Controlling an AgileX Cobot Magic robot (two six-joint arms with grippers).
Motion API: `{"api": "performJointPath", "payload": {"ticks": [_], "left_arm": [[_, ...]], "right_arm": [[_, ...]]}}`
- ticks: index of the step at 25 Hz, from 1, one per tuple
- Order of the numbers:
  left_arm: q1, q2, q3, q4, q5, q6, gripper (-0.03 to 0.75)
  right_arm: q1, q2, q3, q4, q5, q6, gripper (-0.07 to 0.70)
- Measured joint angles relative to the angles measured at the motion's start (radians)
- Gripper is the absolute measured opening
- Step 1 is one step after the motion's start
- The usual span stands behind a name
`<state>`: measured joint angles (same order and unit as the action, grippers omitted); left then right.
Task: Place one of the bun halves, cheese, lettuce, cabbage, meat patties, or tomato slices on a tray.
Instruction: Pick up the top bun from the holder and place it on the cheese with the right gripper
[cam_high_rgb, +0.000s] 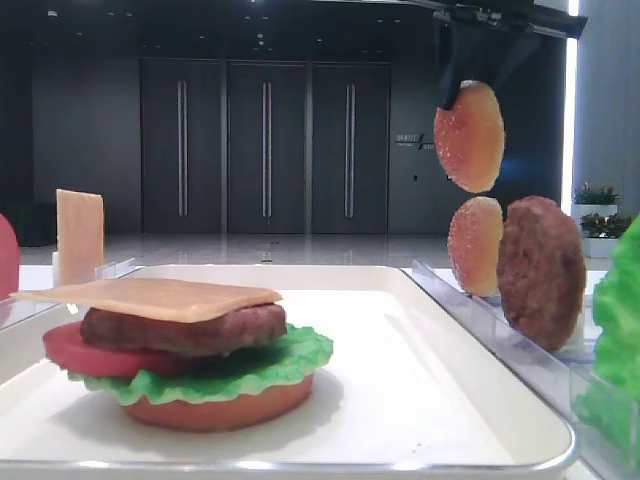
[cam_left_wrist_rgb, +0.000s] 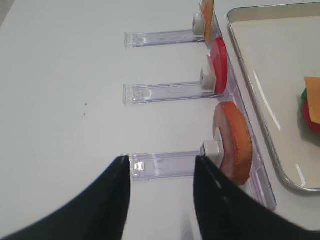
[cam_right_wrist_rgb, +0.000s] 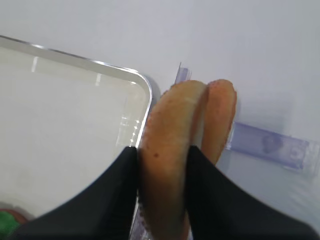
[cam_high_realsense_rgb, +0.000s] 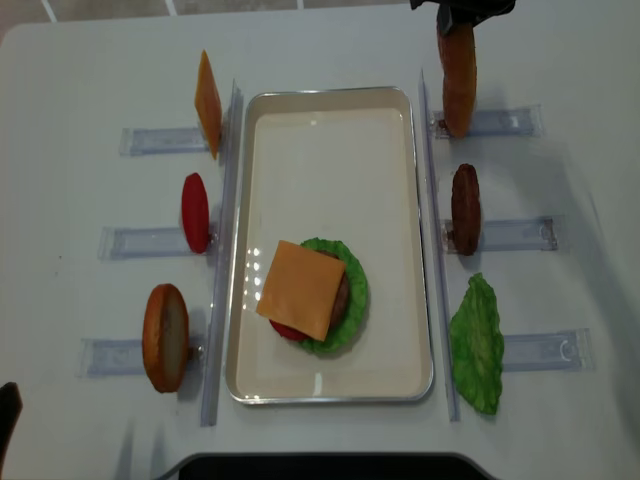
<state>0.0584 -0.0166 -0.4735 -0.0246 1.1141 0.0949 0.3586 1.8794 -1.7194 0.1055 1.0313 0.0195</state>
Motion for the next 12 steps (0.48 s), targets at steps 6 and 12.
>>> {"api": "performJointPath", "payload": {"ticks": [6, 12], "left_arm": [[0.0, 0.0, 0.0, 0.0, 0.0, 0.0, 0.327], [0.0, 0.0, 0.0, 0.0, 0.0, 0.0, 0.327]], "right_arm": [[0.0, -0.068, 0.0, -0.011, 0.14, 0.065, 0.212], [0.0, -0.155, 0.004, -0.029, 0.188, 0.121, 0.207]]}}
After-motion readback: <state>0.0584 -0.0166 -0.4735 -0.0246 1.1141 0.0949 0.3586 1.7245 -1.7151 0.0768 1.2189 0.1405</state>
